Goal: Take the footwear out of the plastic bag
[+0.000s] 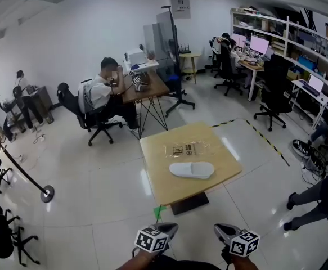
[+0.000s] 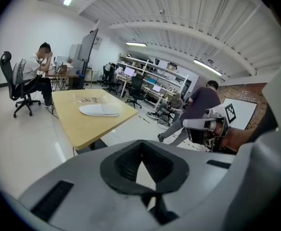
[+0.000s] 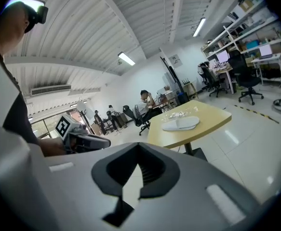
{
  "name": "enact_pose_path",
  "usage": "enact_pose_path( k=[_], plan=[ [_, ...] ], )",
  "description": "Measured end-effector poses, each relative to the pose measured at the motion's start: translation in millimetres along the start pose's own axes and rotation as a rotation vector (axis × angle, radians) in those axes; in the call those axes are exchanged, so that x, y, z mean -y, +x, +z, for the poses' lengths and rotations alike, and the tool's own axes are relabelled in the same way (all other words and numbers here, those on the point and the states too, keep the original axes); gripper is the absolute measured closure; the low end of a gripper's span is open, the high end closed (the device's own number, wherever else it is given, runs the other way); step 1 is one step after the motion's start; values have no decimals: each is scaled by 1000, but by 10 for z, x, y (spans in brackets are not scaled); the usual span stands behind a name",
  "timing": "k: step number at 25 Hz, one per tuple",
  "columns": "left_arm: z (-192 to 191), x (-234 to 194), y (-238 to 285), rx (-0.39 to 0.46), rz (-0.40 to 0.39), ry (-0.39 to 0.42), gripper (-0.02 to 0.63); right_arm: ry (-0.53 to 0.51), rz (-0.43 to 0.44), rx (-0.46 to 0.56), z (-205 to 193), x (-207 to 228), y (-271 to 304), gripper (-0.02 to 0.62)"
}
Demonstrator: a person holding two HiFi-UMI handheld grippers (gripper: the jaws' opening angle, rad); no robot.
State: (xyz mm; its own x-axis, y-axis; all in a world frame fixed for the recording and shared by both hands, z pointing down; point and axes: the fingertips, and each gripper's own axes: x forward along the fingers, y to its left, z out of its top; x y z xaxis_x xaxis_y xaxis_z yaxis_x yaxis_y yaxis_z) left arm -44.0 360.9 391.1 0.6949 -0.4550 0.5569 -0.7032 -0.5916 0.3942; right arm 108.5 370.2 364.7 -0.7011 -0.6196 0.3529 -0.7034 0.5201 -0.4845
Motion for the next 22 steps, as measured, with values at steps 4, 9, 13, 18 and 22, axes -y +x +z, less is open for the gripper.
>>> enact_pose_path(
  k=[4,9,13,18,22],
  plan=[
    [84,-104,-163,30,4,20,600,-35,-8,-18,-10,-109,112,595],
    [6,-439,-389,8,5,27,600,-34,-21,-52,-82,-322,419,595],
    [50,-653,-534,-2,-7,36,600,-54,-23,-63,-81,-552,620,595],
    [168,-858,-586,0,-46,81,600,-64,-47,-51,-67,-659,861,595],
    [217,-1049,-612,-2,-62,114,600,-71,-65,-37,-38,-636,1086,595]
  ],
)
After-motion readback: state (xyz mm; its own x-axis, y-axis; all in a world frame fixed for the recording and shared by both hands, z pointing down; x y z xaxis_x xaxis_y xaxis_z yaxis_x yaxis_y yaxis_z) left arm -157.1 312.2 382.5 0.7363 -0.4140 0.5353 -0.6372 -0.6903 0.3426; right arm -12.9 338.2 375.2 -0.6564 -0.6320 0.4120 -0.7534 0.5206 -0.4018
